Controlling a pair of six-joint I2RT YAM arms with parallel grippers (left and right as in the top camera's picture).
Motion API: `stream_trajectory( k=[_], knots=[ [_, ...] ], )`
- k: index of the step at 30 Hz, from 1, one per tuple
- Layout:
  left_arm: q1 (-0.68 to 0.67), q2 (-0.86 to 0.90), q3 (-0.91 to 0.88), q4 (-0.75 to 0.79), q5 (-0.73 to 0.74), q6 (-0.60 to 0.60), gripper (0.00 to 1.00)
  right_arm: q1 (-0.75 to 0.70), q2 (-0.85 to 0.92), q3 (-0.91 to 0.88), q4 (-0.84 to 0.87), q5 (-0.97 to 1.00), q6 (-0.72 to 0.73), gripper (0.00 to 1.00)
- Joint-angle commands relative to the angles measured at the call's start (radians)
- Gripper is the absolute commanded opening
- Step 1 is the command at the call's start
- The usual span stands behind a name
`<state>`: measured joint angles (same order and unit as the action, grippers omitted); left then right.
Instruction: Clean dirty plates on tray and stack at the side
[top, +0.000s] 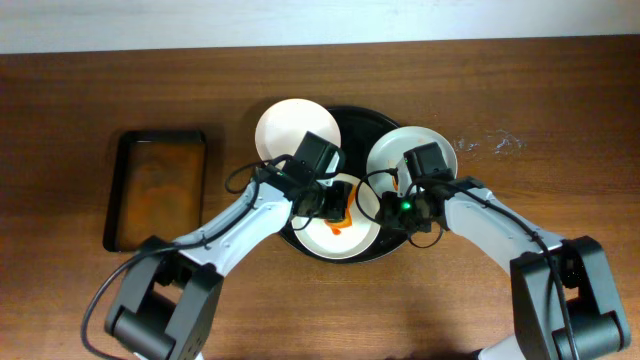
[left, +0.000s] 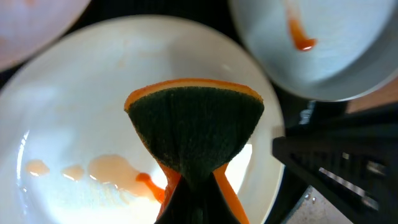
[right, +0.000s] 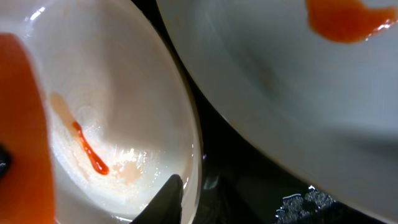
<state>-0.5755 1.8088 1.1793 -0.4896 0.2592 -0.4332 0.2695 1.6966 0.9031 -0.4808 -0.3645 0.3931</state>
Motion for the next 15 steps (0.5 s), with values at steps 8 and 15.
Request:
stream_trajectory(
  k=[8,15],
  knots=[
    [-0.039,0.097,0.014,0.0,0.051,-0.079,0.01,0.014,0.012,0.01,0.006,0.063,0.073,0.04],
    [-0.071,0.123,0.014,0.007,0.0,-0.078,0.01,0.045,0.012,0.01,0.001,0.075,0.073,0.04]
  ],
)
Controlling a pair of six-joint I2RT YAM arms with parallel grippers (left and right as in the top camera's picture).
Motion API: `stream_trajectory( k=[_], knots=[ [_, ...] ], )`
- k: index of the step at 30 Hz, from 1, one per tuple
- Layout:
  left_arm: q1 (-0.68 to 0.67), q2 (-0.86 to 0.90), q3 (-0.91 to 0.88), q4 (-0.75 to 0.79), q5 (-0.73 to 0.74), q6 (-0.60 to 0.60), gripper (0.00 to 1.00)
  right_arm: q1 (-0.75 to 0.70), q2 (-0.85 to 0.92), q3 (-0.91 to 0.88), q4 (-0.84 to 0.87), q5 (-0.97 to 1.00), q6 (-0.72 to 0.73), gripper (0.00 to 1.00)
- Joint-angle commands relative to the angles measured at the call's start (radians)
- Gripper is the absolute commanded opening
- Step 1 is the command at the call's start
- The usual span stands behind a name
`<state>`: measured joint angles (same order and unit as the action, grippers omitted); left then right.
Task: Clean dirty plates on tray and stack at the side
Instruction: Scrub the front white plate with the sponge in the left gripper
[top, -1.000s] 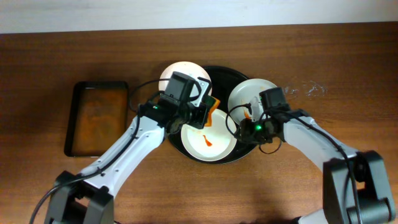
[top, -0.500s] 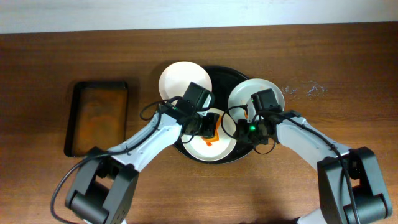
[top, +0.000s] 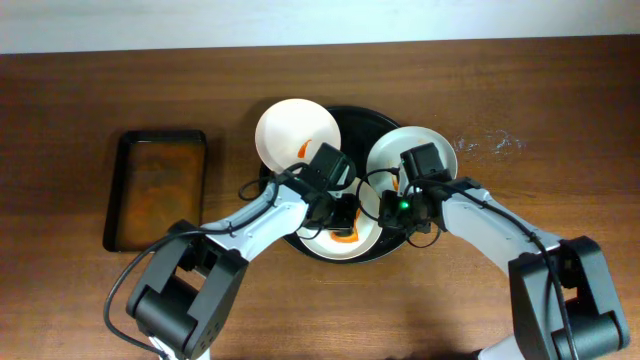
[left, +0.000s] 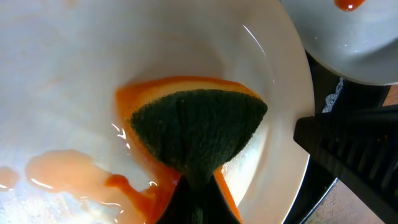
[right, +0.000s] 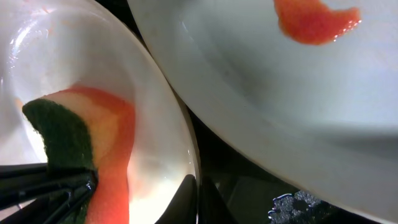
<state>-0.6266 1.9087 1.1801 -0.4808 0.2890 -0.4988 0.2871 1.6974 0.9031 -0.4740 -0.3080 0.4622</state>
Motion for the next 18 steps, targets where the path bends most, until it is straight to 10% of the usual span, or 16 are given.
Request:
stream_trajectory(
  k=[1,18],
  knots=[
    [-0.024,0.023,0.011,-0.002,-0.069,-0.013,0.01,0.029,0.011,0.01,-0.013,0.034,0.019,0.04],
    [-0.037,0.055,0.012,-0.126,-0.525,-0.012,0.01,0.029,0.055,0.01,-0.05,0.058,0.026,0.04]
  ],
)
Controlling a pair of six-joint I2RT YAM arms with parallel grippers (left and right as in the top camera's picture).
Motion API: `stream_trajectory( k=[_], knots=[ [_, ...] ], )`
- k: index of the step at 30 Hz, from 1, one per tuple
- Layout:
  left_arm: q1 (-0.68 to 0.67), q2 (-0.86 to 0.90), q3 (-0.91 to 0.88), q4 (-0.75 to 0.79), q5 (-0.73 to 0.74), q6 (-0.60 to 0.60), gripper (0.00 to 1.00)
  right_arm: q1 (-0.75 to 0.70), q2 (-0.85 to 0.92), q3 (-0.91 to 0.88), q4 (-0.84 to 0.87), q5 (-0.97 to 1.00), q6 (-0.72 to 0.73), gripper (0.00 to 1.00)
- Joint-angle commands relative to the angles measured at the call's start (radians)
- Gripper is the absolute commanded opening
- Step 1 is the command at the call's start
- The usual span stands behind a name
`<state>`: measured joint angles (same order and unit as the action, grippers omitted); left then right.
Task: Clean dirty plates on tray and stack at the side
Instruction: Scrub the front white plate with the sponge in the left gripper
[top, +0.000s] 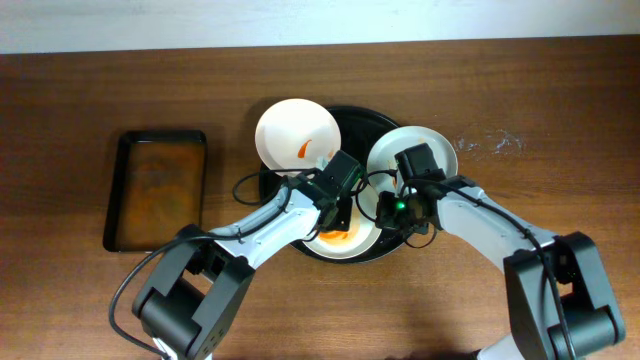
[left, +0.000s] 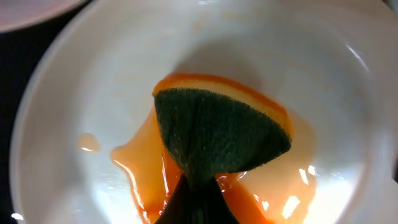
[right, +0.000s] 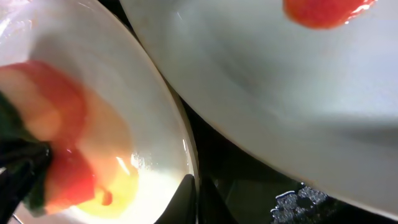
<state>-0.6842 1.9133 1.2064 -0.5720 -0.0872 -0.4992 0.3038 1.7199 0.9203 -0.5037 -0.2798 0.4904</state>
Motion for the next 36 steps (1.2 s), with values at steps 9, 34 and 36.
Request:
stream_trajectory(
  k=[9,34,36],
  knots=[
    [0.038,-0.027,0.017,-0.024,0.104,0.037,0.01,0.01,0.033,-0.008,-0.02,0.029,-0.002,0.04],
    [0.064,-0.062,-0.205,0.266,0.362,0.003,0.01,0.01,0.032,-0.008,-0.024,0.022,-0.002,0.04],
    [0.066,-0.064,-0.205,0.265,0.262,0.037,0.01,0.01,0.032,-0.008,-0.024,0.022,-0.002,0.04]
  ],
)
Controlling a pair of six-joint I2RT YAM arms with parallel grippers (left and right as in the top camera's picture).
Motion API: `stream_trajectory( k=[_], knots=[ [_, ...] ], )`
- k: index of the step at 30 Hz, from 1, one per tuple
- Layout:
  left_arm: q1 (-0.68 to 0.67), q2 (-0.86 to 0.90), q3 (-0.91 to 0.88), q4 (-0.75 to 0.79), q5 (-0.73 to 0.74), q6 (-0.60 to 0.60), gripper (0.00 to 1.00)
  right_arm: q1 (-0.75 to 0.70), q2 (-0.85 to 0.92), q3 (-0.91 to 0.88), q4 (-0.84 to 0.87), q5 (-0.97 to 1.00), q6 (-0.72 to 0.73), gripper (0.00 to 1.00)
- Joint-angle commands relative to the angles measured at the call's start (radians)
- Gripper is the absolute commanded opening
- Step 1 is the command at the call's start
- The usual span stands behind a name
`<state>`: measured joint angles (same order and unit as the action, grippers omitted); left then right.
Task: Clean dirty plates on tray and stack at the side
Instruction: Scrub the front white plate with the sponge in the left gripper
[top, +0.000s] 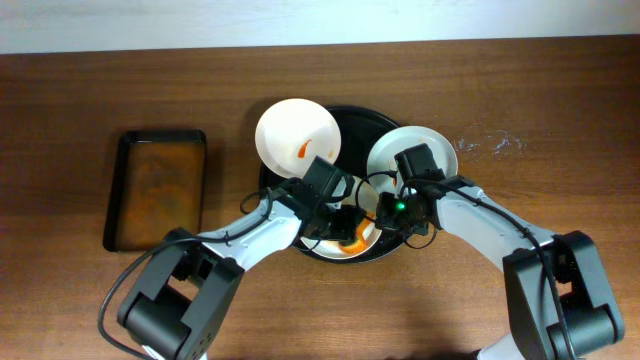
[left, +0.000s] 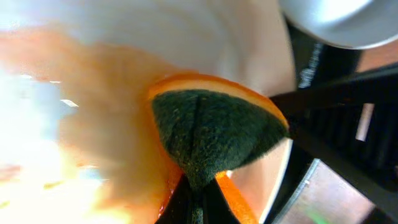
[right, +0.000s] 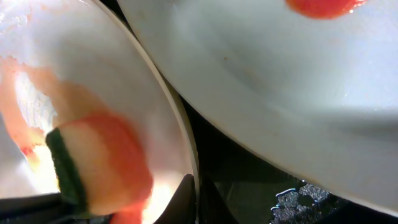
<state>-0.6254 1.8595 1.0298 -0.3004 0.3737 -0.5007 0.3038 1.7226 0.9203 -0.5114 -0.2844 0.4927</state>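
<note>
A black round tray (top: 352, 120) holds three white plates. The front plate (top: 318, 246) is smeared with orange sauce (left: 106, 93). My left gripper (left: 198, 200) is shut on a green and orange sponge (left: 211, 127), pressed on this plate near its right rim. That sponge (right: 93, 165) also shows in the right wrist view. My right gripper (right: 194, 194) is shut on the front plate's rim (right: 186, 143). The right plate (right: 280, 93) carries a red sauce blob (right: 323, 6), and the back-left plate (top: 290, 130) has a red streak.
A black rectangular tray (top: 157, 190) with brownish liquid sits at the left of the wooden table. Water drops (top: 492, 143) lie on the table right of the round tray. Both arms cross over the round tray's front half.
The sponge has moved from the middle of the front plate to its right side, close to my right gripper. The sauce is spread wider and paler. My right gripper holds the rim as before.
At first the sponge was over the front plate beside a thin red streak. Then it pressed on the plate's right part, then on its middle with the sauce smeared orange. Now it is back at the right rim. My right gripper stayed on the plate's rim.
</note>
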Motion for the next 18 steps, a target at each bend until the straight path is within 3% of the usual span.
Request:
stream_trajectory(
  k=[1,8,16,18],
  knots=[
    [0.01,-0.013,-0.027,-0.007,-0.242,0.048,0.01,0.01,0.03,-0.008,-0.017,0.026,-0.005,0.04],
    [0.114,-0.093,-0.016,-0.05,-0.454,0.14,0.01,0.01,0.03,-0.008,-0.027,0.027,-0.005,0.04],
    [0.113,-0.127,-0.013,-0.117,-0.547,0.159,0.01,0.01,0.03,-0.008,-0.034,0.027,-0.005,0.04],
    [0.113,-0.177,-0.005,-0.116,-0.639,0.159,0.01,0.01,0.03,-0.007,-0.035,0.027,-0.005,0.04]
  ],
)
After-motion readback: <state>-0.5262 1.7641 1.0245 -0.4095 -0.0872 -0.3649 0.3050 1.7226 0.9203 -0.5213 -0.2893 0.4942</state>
